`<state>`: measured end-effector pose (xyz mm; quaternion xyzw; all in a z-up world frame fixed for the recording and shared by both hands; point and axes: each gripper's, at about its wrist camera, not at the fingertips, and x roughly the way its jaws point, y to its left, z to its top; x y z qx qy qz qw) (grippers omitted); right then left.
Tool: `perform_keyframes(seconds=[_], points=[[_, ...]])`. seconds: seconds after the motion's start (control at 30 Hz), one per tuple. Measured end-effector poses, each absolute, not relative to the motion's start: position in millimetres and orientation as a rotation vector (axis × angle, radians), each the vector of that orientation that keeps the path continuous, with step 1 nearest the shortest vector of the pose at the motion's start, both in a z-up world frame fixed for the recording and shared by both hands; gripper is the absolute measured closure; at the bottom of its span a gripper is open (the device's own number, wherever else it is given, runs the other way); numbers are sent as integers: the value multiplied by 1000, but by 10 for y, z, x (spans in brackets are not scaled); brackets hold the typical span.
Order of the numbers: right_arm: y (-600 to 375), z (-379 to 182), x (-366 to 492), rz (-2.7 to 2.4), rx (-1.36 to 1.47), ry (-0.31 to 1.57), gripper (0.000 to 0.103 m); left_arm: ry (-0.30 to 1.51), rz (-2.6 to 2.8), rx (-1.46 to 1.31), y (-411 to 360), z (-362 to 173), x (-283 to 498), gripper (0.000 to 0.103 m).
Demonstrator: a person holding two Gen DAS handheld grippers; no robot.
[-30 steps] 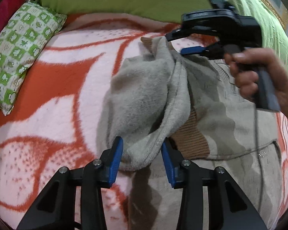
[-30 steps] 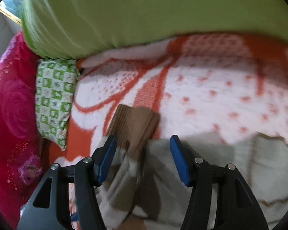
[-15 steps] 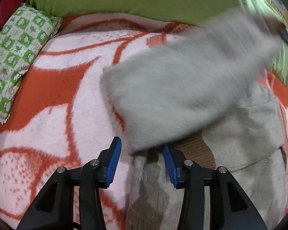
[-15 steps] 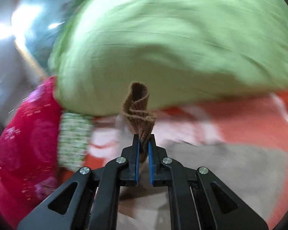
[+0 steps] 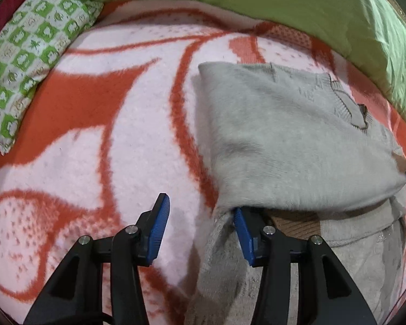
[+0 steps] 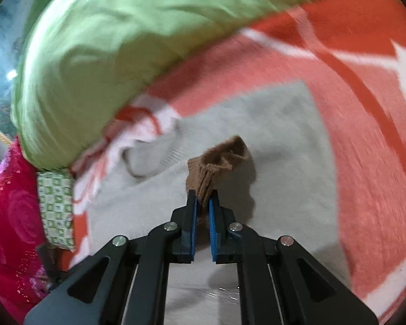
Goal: Fold small clothes
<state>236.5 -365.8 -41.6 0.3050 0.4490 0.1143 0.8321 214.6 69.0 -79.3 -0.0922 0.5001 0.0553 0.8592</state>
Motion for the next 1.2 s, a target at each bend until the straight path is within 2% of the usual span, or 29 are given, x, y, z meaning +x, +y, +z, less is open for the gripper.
perform_keyframes(seconds=[0.13, 0.27, 0.43, 0.53, 0.67, 0.9, 0.93, 1.0, 1.03, 1.07, 1.1, 1.13, 1.17, 1.2], points=[[-3706, -627, 2323, 216, 643, 999, 94, 1069, 130, -230, 688, -844, 2160, 54], [-3772, -398, 2226, 215, 627, 904, 94, 1076, 117, -243, 687, -857, 2151, 54], [-3731, -706, 2286, 183, 595, 1024, 94, 1090, 134, -268, 716, -890, 2153, 53], [-3696, -761, 2257, 188, 585, 1046, 94, 1096, 144, -295, 776, -908, 2168, 48], [-3777, -834, 2238, 148, 581, 1078, 94, 1107, 132, -393, 912, -955, 2166, 47], [-3906, -455, 2060, 131, 581, 1034, 90, 1121, 60, -330, 836, -760, 2000, 46], [-3894, -382, 2052, 135, 560, 1013, 88, 1111, 48, -335, 835, -716, 1963, 46], [-3842, -370, 2107, 138, 523, 1010, 68, 1093, 40, -335, 799, -647, 1941, 41], [-3815, -419, 2171, 131, 508, 1025, 48, 1091, 39, -332, 775, -636, 1947, 40], [-3787, -476, 2221, 137, 509, 1032, 42, 1094, 41, -325, 750, -638, 1962, 40], [-3771, -529, 2255, 144, 515, 1037, 42, 1103, 48, -316, 718, -653, 1989, 40], [-3747, -626, 2319, 159, 537, 1057, 50, 1112, 56, -306, 685, -681, 2029, 40], [-3710, -663, 2348, 165, 548, 1068, 76, 1136, 73, -284, 654, -742, 2071, 40], [-3689, -712, 2372, 164, 553, 1090, 91, 1156, 100, -263, 649, -807, 2107, 40]])
